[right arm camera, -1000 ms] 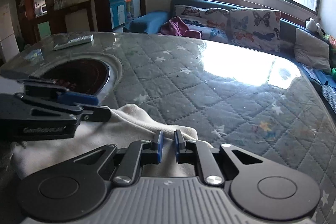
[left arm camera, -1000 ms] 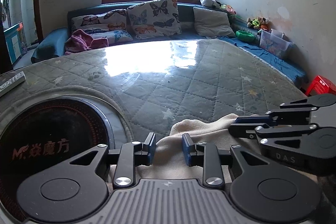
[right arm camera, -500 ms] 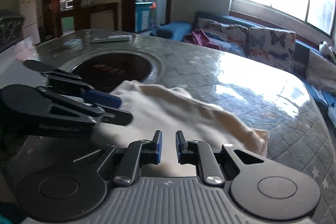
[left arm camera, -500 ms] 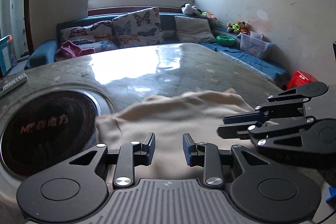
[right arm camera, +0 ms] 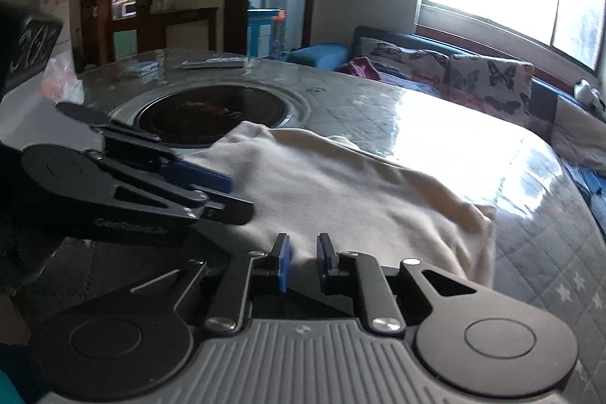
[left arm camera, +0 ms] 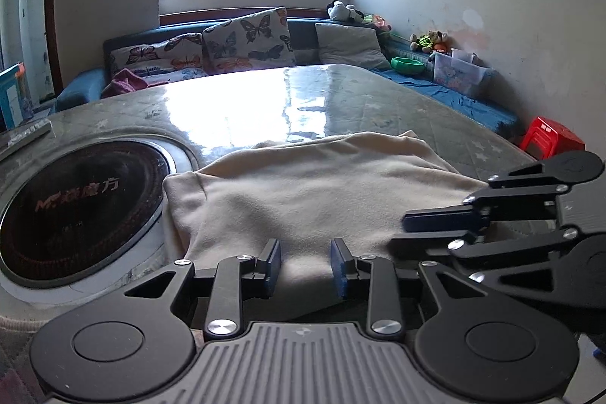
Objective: Fold clothes
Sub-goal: 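Pull back both open tools from the folded sweatshirt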
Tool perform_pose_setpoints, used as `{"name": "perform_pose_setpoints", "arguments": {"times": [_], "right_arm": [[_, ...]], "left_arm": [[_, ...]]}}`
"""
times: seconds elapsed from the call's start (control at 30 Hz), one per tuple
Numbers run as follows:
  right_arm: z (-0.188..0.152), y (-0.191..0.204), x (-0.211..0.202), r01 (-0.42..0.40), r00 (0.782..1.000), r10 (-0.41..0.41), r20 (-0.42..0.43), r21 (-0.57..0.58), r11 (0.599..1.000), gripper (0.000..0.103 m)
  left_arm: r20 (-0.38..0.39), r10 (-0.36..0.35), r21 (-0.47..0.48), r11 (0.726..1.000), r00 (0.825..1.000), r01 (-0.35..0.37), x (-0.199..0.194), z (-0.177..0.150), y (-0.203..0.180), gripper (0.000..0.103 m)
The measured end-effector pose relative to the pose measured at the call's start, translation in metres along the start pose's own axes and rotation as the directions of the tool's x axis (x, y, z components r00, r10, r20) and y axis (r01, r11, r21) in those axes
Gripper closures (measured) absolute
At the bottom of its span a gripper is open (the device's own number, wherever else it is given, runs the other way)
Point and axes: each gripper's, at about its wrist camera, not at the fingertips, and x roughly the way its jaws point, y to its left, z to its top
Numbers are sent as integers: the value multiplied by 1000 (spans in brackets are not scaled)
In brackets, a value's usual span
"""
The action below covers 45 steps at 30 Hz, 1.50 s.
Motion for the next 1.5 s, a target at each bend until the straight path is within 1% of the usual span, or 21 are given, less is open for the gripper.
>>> {"name": "perform_pose_setpoints", "arguments": {"times": [0.03,0.1,0.2,0.3,0.33,0.47,0.57,0.6,0.63,0.7,0.77,0.8,0.83,0.93,1.07,1.17,1.23,1.37,1.43,1.5], "right_arm": [[-1,-4,-2,7,1000,-7,0,12,1000,89],[-4,-11,-6,21,1000,-21,1,35,999,83],[-7,-22,-12,43,999,-43,2,69,997,83],[-12,-36,-18,84,996,-84,-5,111,990,83],[-15,-40,-19,74,997,-74,-3,127,989,81],[-22,-53,-21,45,999,-47,4,182,982,79],[-18,-46,-20,56,998,-56,-2,165,985,79],[-16,-44,-20,60,998,-60,-2,149,987,79],[-14,-42,-20,58,998,-59,1,139,989,79],[-10,-40,-23,65,997,-69,25,142,988,79],[-8,-40,-25,76,996,-82,34,148,986,79],[-9,-40,-23,101,994,-105,22,144,984,79],[-10,-40,-21,125,992,-128,10,138,982,79],[-15,-42,-18,152,988,-153,-1,130,980,79],[-13,-45,-25,173,984,-177,10,153,973,79],[-16,-44,-19,208,978,-206,-30,122,971,79],[-18,-45,-16,229,973,-226,-39,104,968,79],[-7,-40,-26,214,977,-215,-5,85,973,78],[0,-34,-30,188,982,-189,9,53,981,76],[7,-26,-30,154,988,-155,14,18,988,73]], "left_arm": [[1,1,0,1000,1000,-1,0,-1,-1,70],[3,0,-3,1000,1000,0,0,-1,-1,70],[3,-4,-16,1000,1000,4,0,-2,1,70],[4,-7,-18,1000,1000,7,0,-2,2,70],[6,-6,-17,1000,1000,6,0,-3,2,70],[5,-8,-29,1000,1000,8,1,-3,3,70],[4,-9,-44,999,1000,9,-3,1,4,68],[5,-6,-48,999,1000,6,-5,3,4,66],[14,-5,-54,999,1000,5,-9,5,5,63],[38,7,-71,997,999,-4,-18,7,9,61],[46,26,-90,996,999,-22,-23,7,14,61],[45,38,-98,995,998,-34,-24,6,17,61],[37,51,-106,993,998,-47,-23,5,20,61],[7,83,-121,989,997,-81,-18,-1,27,62],[10,86,-132,988,996,-84,-20,-2,31,62],[7,87,-138,987,996,-85,-20,-3,32,62],[4,87,-148,985,996,-85,-19,-4,33,62],[5,80,-179,981,997,-78,-26,-1,39,60],[2,83,-192,978,997,-81,-27,-1,44,57],[-9,94,-205,974,996,-94,-27,-2,48,57]]}}
